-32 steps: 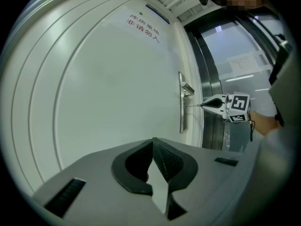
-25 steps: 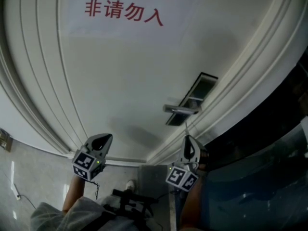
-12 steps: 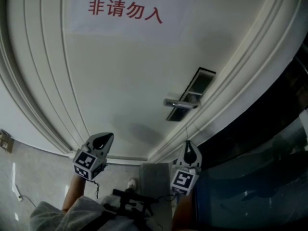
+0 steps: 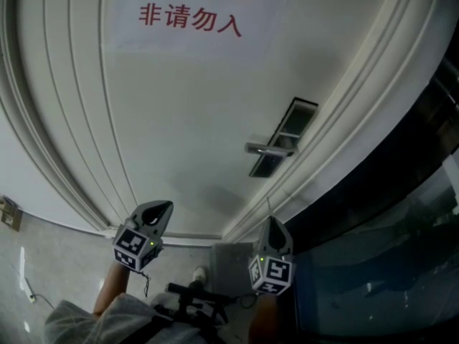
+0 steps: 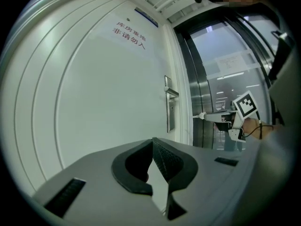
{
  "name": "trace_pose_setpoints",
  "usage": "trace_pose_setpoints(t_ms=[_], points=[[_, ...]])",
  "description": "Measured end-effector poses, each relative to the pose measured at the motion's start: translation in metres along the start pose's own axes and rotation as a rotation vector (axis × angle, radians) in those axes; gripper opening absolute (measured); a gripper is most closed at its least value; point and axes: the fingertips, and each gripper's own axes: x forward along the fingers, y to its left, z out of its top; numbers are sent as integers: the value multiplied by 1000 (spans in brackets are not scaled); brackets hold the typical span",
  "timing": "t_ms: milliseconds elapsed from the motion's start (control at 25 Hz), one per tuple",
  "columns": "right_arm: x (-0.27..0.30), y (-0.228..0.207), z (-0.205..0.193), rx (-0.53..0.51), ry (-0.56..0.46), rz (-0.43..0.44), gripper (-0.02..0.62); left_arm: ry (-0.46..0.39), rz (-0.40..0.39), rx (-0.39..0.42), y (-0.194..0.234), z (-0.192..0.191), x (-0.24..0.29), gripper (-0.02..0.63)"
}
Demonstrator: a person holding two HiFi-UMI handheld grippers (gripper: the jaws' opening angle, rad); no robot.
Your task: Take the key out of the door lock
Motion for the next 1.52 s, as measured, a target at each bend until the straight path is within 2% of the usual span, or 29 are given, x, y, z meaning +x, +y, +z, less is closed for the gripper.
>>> trace_pose_setpoints(t_ms=[200, 680, 1520], points=[[-15, 13, -7, 70, 15, 13, 20, -6, 5, 8, -5, -1, -8, 5], [-35, 55, -20, 73, 8, 67, 20, -15, -9, 20, -10, -5, -21, 5], [-38, 66, -17, 60, 7, 86, 18, -23, -15, 33, -9, 0, -27, 5]])
